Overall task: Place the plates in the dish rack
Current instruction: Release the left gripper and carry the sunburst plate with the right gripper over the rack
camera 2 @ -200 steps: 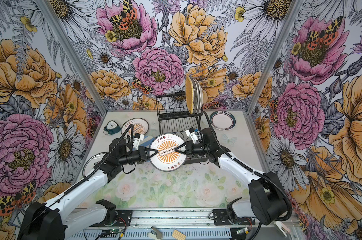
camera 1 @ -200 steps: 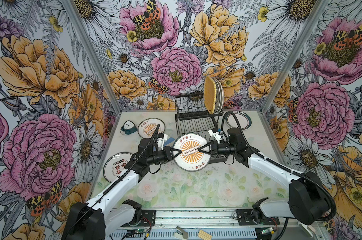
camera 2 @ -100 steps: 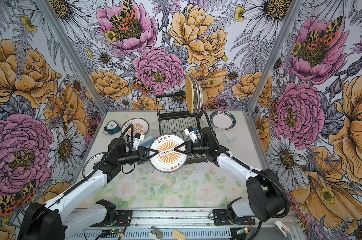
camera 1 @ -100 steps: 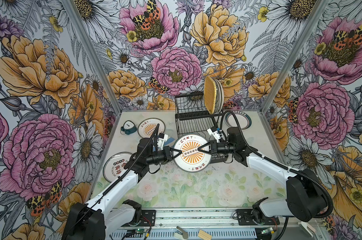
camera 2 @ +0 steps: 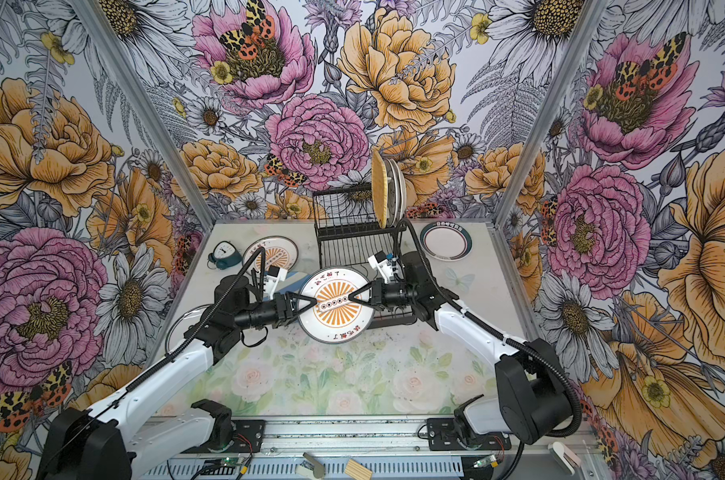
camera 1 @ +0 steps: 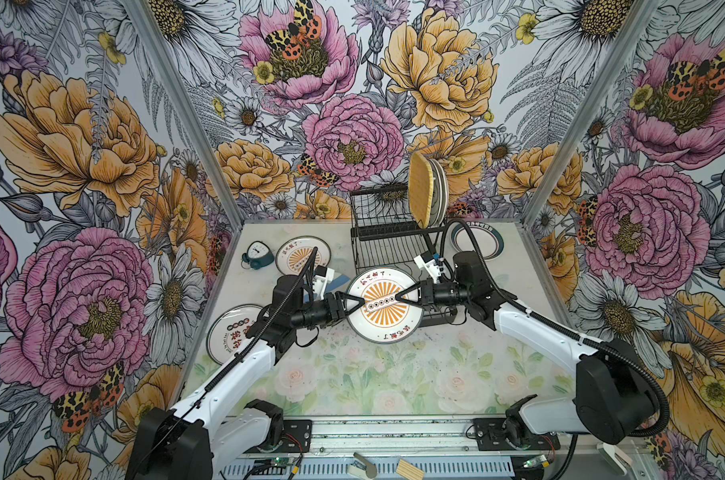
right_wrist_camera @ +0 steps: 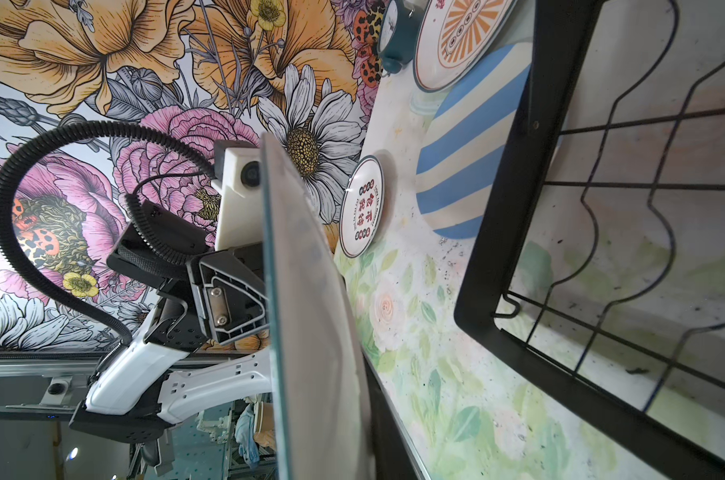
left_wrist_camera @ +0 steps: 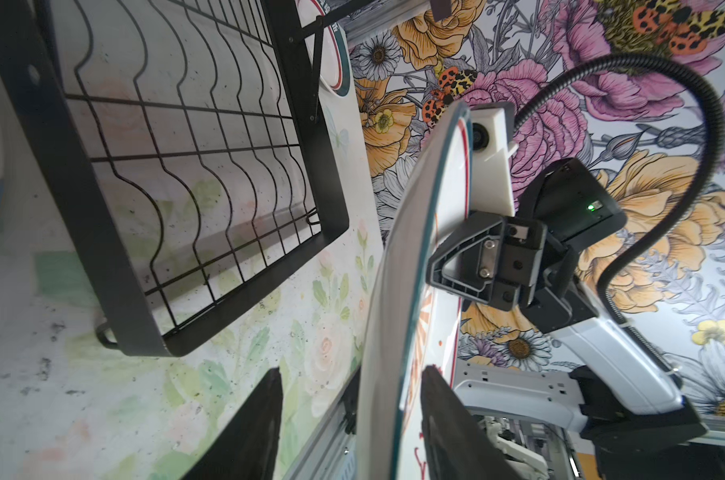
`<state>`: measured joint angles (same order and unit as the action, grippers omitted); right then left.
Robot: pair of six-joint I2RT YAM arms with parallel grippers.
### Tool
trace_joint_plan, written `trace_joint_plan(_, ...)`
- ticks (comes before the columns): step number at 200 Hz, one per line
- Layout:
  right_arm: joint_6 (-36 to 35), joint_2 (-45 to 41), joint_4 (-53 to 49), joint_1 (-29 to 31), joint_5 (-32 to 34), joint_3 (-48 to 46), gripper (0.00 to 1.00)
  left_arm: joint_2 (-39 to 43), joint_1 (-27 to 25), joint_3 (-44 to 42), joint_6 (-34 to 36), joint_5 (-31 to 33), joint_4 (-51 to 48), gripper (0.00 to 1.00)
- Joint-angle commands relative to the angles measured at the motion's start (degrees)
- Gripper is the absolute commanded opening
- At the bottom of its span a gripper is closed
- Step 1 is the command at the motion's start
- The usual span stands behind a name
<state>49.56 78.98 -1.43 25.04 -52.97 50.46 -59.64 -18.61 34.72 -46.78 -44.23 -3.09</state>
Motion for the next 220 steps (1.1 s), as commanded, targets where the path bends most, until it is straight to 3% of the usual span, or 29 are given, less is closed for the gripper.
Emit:
trace_joint_plan(1, -3.3, -4.1, -3.4, -0.9, 4.6, 3.4, 0.0, 2.4, 1.9, 2.8, 3.6, 0.1, -4.7, 0.73)
trace_joint_plan(37, -10.0, -8.1, -15.9, -1.0, 17.3, 8.4, 0.0, 4.2, 4.4, 4.2, 6.3, 2.8, -10.7, 0.87)
trace_joint_plan(108, -18.8, -11.6, -33.0, 1.7, 43.9, 25.0, 0.0, 4.0, 5.2, 4.5, 9.3, 9.0, -15.4, 0.93)
trace_joint_plan(155, -25.2, -4.6, -40.1, 8.0, 63.3, 42.1, 0.0, 3.0, 5.2, 4.5, 9.4, 9.9, -15.1, 0.95)
trace_joint_plan(220, -34.5, 10.7, -40.7, 17.7, 89.3, 62.7, 0.0, 1.6, 5.2, 4.6, 9.4, 11.2, -15.0, 0.96)
